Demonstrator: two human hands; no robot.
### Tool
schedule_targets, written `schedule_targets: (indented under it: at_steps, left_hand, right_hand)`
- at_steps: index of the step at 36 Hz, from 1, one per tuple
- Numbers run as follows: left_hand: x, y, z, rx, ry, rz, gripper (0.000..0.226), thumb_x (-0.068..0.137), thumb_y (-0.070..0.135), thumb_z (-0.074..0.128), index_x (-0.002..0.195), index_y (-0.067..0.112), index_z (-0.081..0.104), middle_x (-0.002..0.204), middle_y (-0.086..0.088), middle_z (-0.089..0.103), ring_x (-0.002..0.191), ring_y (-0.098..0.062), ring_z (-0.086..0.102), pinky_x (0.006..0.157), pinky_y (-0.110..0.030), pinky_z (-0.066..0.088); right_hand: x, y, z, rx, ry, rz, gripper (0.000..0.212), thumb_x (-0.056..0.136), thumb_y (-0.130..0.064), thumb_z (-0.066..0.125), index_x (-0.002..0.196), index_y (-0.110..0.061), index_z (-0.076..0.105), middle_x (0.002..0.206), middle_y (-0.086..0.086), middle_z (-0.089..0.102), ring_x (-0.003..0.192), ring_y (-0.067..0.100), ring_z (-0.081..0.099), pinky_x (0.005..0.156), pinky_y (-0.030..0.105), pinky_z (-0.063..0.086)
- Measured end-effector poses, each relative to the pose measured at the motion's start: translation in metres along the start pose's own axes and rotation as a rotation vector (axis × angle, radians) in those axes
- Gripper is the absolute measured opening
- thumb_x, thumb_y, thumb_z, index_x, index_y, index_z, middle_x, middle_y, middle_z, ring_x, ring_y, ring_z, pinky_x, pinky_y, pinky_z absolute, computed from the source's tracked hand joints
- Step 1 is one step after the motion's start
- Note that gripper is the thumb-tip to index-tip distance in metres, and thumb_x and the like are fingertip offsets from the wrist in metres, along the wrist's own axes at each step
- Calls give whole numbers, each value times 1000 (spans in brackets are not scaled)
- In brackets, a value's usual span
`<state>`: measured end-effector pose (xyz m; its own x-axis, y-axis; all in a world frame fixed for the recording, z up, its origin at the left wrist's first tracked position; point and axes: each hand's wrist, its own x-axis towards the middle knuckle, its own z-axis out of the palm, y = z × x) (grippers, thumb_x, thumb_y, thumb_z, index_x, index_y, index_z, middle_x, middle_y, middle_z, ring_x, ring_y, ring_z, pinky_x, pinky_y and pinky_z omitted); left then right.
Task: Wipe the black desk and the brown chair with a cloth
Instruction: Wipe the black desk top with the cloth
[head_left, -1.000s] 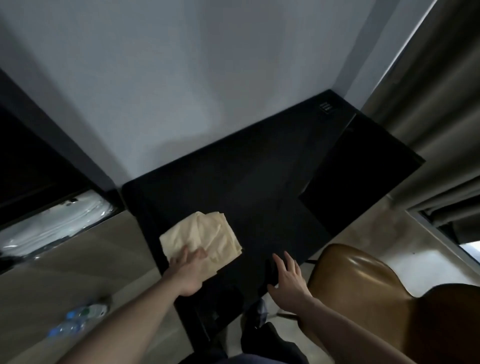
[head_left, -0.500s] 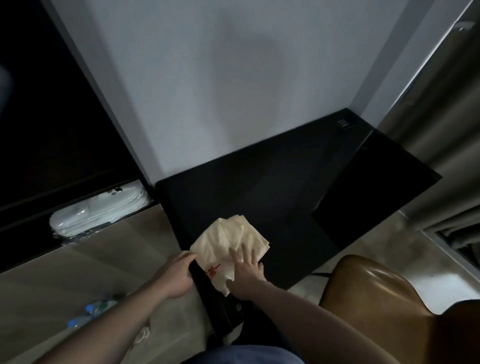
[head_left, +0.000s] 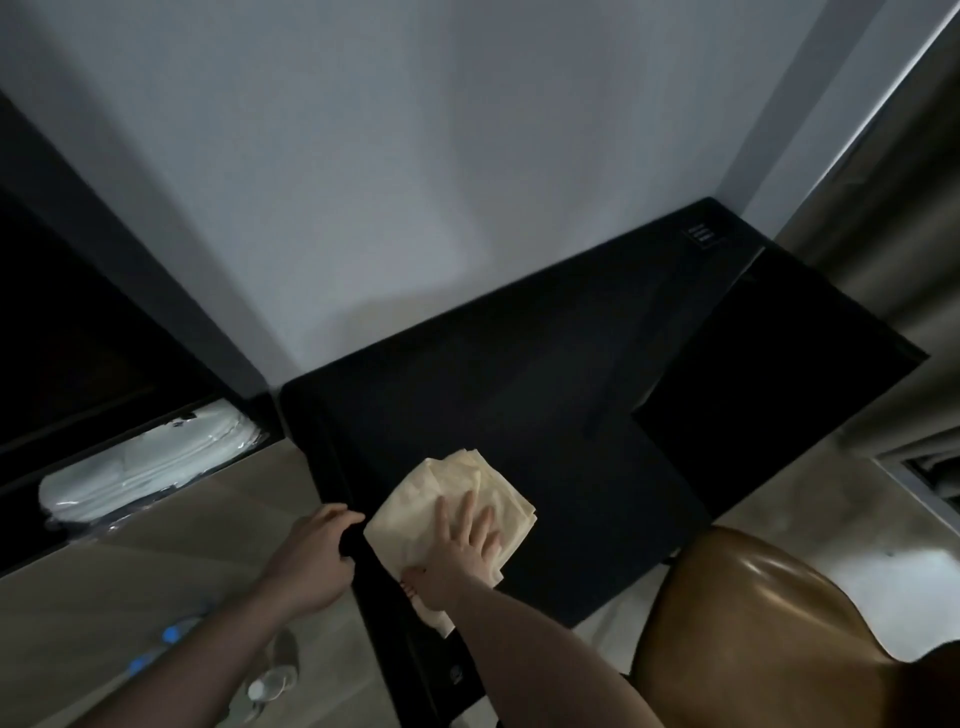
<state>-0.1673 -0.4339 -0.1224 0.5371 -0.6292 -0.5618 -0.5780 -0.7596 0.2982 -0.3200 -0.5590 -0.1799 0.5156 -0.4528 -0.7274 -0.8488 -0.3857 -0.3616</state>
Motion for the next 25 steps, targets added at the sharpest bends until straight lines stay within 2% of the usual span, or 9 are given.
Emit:
schedule_targets:
  at_steps: [5, 13, 20, 25]
  left_hand:
    - [26, 51, 0, 8, -58, -22, 61, 90, 18, 58, 149, 25, 46, 159, 3, 31, 140, -24, 39, 114, -35, 36]
    - [70, 138, 6, -9, -103, -33, 62, 95, 22, 54, 155, 25, 37, 163, 2, 23, 146, -22, 28, 118, -35, 31]
    - [86, 184, 5, -15, -114, -5, 61, 97, 19, 54, 155, 25, 35, 163, 1, 22, 145, -22, 28, 118, -31, 31]
    - [75, 194, 0, -15, -100, 25, 60, 98, 20, 55, 154, 26, 36, 163, 3, 21, 145, -19, 27, 117, -29, 30]
  right_hand:
    - [23, 41, -21, -58, 56, -71, 104, 99, -44, 55, 154, -25, -32, 148, 5, -52, 142, 37, -42, 120, 53, -20]
    - [58, 113, -106, -74, 49, -100, 99, 101, -44, 52, 155, -28, -29, 146, 8, -51, 144, 33, -40, 122, 52, -17]
    - [72, 172, -179, -33, 77, 2, 94, 101, -46, 49, 157, -28, -24, 160, 8, -39, 149, 30, -32, 124, 53, -11]
    - [66, 192, -197, 38, 127, 120, 89, 103, -45, 45, 158, -26, -23, 161, 11, -37, 150, 32, -30, 125, 54, -8]
